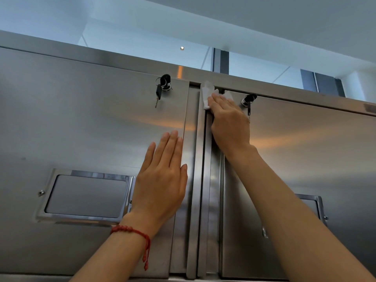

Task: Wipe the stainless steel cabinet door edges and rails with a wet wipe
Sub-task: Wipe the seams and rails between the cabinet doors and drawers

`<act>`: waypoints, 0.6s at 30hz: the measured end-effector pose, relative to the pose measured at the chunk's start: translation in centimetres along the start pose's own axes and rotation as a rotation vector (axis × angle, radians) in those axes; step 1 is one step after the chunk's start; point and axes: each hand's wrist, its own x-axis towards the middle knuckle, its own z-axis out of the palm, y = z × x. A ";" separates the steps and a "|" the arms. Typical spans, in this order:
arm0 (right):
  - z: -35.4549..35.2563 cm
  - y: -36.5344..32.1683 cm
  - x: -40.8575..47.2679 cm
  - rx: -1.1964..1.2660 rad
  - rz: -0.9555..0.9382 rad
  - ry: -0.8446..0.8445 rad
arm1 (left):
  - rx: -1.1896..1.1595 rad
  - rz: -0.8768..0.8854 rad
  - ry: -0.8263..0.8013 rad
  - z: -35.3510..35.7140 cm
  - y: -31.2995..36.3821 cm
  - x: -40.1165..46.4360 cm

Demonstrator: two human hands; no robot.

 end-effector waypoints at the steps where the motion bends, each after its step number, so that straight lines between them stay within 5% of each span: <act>1: 0.0 0.1 0.2 -0.008 0.000 -0.003 | 0.000 0.000 0.001 0.0 0.0 0.0; 18: 0.0 -0.1 -0.7 0.006 0.020 -0.017 | 0.005 0.000 0.003 0.0 0.0 0.0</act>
